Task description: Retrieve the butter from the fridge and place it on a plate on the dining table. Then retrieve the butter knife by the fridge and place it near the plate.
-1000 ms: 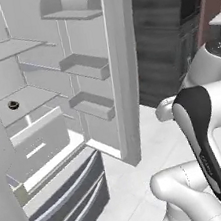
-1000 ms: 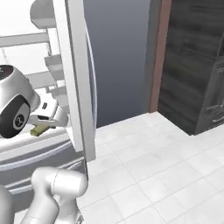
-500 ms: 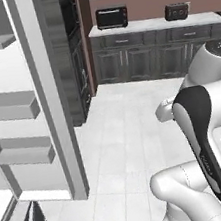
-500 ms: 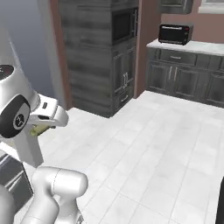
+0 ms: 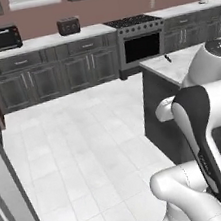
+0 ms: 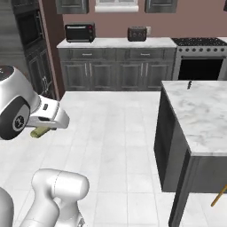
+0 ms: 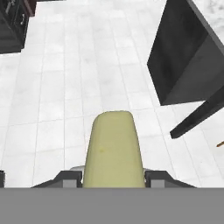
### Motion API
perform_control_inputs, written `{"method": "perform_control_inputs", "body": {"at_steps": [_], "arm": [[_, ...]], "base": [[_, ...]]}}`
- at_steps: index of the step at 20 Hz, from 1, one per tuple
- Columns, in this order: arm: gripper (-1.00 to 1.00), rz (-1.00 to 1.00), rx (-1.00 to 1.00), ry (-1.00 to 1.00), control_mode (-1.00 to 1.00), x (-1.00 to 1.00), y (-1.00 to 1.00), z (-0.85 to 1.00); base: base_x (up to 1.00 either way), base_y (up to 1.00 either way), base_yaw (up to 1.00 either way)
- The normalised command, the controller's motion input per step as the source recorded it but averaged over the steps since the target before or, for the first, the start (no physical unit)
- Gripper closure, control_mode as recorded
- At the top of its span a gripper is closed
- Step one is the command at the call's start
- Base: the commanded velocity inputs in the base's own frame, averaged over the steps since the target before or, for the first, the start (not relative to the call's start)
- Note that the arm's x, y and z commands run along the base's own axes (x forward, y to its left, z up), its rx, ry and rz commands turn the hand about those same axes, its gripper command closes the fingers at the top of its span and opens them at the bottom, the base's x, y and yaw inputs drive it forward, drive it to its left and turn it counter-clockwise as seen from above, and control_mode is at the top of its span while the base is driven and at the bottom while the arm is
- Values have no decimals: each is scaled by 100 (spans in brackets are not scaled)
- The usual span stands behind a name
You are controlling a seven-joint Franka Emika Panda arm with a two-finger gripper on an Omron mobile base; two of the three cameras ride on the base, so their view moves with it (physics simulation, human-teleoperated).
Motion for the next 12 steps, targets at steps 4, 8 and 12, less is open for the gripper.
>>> {"method": "perform_control_inputs", "body": {"at_steps": [4, 8, 12], "arm": [[100, 0, 0, 0, 100, 0, 0, 0], [100, 0, 0, 0, 100, 0, 0, 0], [100, 0, 0, 0, 100, 0, 0, 0]], "base": [[0, -13, -36], [0, -72, -2], [0, -99, 0]]}}
